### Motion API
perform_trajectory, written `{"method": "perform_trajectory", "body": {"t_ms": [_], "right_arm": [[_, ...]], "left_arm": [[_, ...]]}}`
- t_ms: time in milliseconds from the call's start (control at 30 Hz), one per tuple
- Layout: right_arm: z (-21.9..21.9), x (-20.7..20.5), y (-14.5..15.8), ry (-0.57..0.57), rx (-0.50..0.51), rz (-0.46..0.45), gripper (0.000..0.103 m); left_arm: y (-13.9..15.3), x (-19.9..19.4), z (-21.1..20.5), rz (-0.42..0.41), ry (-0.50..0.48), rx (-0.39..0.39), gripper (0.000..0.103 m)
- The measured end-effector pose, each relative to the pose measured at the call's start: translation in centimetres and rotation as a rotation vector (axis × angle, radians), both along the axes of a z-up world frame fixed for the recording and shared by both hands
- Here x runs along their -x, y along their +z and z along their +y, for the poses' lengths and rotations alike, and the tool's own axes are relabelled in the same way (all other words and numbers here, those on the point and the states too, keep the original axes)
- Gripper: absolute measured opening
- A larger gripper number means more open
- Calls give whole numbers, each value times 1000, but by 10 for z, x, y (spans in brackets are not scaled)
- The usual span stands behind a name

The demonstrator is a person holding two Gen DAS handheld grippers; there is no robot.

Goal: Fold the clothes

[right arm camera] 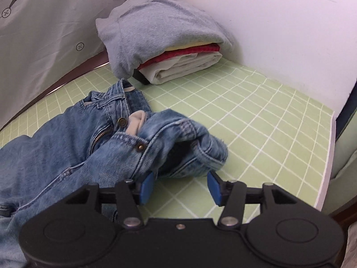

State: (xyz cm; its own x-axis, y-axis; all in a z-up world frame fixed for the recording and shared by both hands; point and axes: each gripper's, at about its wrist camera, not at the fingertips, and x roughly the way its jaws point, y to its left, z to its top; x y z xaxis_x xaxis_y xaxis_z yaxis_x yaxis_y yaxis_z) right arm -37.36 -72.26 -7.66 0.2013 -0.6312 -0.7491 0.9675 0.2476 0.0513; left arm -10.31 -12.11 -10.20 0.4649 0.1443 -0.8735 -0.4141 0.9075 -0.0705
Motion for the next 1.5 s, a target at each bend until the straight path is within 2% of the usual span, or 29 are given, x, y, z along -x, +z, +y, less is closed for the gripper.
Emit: {"method": "perform_trajectory", "body": {"t_ms": [133,267,333,433,533,633,667,733,767,800,900,967,1167,1300,1400,1500], "right_arm": [[6,-2,8,1,-13,-82,54],[14,-3,19,-18,15,-85,54],[18,-1,22,-23,6,-120,55],[21,-2,18,-11,-26,-164,63],[23,-5,10,18,-62,-200,64],[21,-10,3,38,-71,-207,65],[18,-11,0,38,-67,-194,65],[13,-12,-4,46,-70,-188,62],[11,-11,-5,57,-79,-200,38],[8,-10,-6,68,-87,-211,23],[8,-9,2,102,-74,-238,12],[9,-4,18,102,-48,-273,10],[15,12,69,100,14,-380,9],[38,24,87,120,35,-384,9],[59,32,76,125,15,-337,9],[78,35,35,125,-76,-220,14]], "left_arm": [[-6,12,-6,-26,61,77,86],[-10,6,-11,-17,81,64,86],[-12,4,-9,-22,98,71,86],[-14,4,-3,-40,129,97,85],[-15,3,4,-59,158,120,78],[-15,-4,9,-81,160,102,63],[-15,-6,10,-82,160,84,52],[-16,-11,13,-84,143,59,21],[-17,-14,15,-89,135,60,16],[-17,-15,19,-97,135,80,15],[-13,-21,28,-117,117,89,13],[-2,-27,33,-147,99,60,12],[52,-47,60,-265,46,56,12],[85,-46,73,-333,-8,-38,12],[75,-47,85,-289,-26,-141,13],[47,-48,95,-181,-65,-152,19]]}}
